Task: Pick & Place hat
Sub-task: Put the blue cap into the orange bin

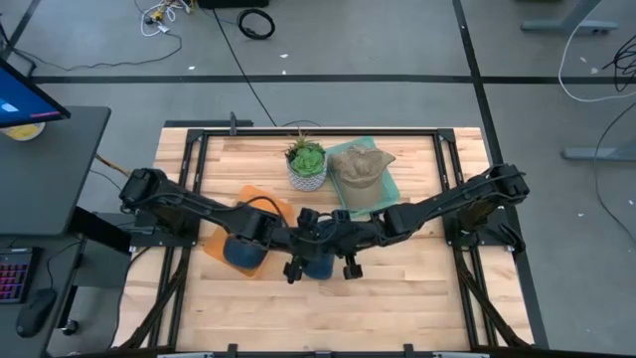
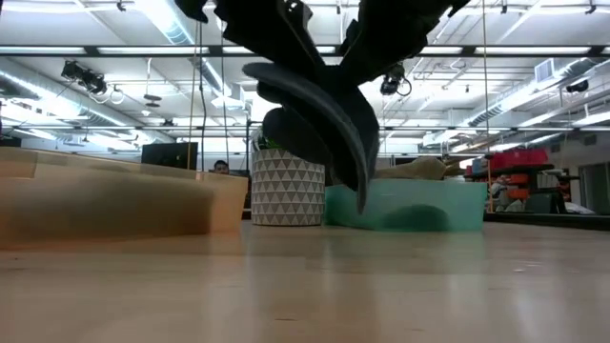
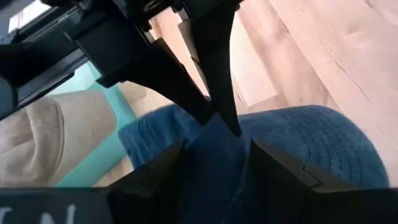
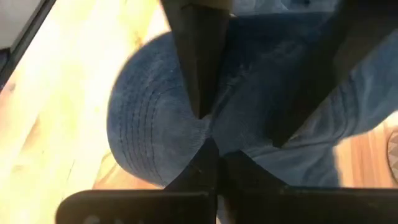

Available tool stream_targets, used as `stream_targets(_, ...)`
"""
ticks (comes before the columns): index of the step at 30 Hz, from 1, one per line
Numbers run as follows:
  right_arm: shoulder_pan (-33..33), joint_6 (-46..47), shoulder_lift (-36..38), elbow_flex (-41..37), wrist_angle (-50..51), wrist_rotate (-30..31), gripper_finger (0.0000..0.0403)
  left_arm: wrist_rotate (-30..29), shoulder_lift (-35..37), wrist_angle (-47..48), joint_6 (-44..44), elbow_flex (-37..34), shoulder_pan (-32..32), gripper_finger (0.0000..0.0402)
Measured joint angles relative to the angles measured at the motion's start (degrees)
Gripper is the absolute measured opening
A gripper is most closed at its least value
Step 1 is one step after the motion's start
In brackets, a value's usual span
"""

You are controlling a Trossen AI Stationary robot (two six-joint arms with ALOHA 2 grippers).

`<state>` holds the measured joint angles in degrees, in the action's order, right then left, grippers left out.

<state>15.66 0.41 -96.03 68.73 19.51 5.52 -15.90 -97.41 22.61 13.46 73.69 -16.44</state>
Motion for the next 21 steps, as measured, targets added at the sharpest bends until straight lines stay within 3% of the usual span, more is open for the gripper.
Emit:
stream_targets(7, -0.1, -1.0, 0.0, 0.0, 0.7, 0.9, 0.0001, 3.0, -0.3, 3.1, -1.4, 0.2, 1.8, 0.0160)
stream_targets(12, -0.3, -3.0, 0.0, 0.0, -0.2, 1.9, 0.0001, 4.1, -0.3, 5.0, -2.4, 0.2, 3.1, 0.0086)
stream_targets(16, -0.4, 0.6, 0.0, 0.0, 0.6, 5.9, 0.0006, 4.0, -0.4, 5.3, -2.3, 0.1, 3.1, 0.0020)
stream_targets(21, -0.3, 3.3, 0.2, 0.0, 3.4, 8.3, 0.0040, 3.9, -0.6, 8.7, -2.2, -0.3, 2.8, 0.0016)
